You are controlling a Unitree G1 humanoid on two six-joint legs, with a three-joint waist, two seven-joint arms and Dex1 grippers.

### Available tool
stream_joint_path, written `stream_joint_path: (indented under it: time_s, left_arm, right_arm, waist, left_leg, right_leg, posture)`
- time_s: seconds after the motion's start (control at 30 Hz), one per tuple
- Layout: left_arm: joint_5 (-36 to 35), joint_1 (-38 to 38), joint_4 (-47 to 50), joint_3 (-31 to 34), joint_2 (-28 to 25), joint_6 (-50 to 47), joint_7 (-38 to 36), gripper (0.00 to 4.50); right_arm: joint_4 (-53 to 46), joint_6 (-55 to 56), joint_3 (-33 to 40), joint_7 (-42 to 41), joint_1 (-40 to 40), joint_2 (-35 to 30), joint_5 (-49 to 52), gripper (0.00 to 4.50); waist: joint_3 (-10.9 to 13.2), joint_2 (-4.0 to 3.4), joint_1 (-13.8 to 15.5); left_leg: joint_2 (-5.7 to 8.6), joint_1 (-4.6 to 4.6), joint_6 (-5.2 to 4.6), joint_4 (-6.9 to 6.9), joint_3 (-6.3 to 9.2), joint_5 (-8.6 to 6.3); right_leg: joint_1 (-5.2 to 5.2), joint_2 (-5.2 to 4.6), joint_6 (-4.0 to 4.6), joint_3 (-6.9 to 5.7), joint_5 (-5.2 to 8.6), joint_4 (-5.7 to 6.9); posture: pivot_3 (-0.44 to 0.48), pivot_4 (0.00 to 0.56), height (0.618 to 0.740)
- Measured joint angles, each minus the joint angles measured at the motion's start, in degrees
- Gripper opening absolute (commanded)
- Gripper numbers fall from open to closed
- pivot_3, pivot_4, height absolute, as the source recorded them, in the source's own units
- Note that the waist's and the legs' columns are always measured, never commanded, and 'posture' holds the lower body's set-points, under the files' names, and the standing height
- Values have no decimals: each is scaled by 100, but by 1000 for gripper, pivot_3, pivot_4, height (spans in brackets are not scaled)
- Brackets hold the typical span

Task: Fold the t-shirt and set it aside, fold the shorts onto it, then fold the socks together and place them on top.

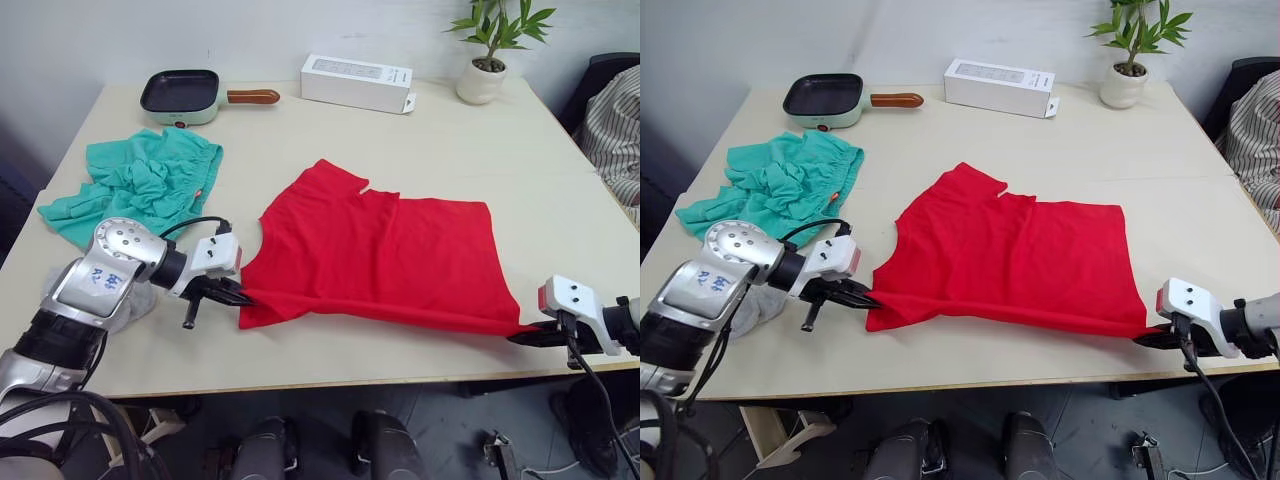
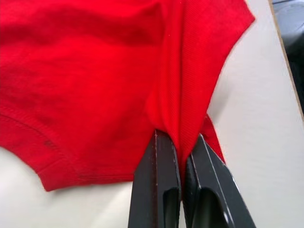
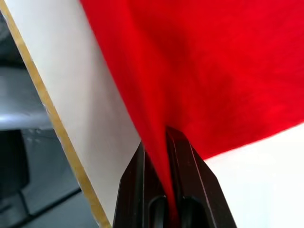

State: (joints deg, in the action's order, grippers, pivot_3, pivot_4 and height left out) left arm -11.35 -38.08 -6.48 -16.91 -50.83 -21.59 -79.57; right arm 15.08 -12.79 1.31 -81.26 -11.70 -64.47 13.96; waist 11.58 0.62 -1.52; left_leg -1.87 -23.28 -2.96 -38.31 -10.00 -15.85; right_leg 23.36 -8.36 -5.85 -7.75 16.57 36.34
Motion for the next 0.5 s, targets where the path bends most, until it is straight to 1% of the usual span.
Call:
stream_joint_path:
  time_s: [0.17,0.23,0.3,0.4,0.5]
  left_arm:
    - [215,-151,-597,-149,282,171,-146,0]
    - [269,-207,-745,-172,361,152,-179,0]
    - [282,-211,-774,-169,367,106,-205,0]
    - [272,-210,-810,-80,429,15,-112,734]
    - [212,-166,-834,245,541,-18,166,1696]
  right_arm:
    - [131,-258,-142,-73,-273,75,-52,64]
    - [214,-416,-132,-38,-389,224,-44,64]
    - [215,-600,-95,-8,-400,256,4,64]
    - [218,-888,146,222,-374,443,169,678]
    - [209,-956,471,552,-290,599,330,1697]
  waist:
    - [-4,7,-8]
    - [-14,24,-14]
    - [-15,26,-19]
    - [-15,27,-12]
    - [-15,26,-2]
  left_leg:
    - [-1,2,-2,-7,-1,-1]
    - [-3,0,-2,-11,0,-1]
    - [-4,1,-2,-11,0,-1]
    - [-5,-1,-2,-15,3,-1]
    - [-1,-3,-3,-14,4,-2]
  right_leg:
    - [2,-9,0,2,0,10]
    - [2,-10,0,5,0,12]
    - [2,-16,0,10,0,14]
    - [2,-21,0,16,0,15]
    - [4,-22,0,19,0,17]
  posture:
    - [0,150,740]
    - [0,150,740]
    - [0,150,740]
    - [0,150,740]
    - [0,150,740]
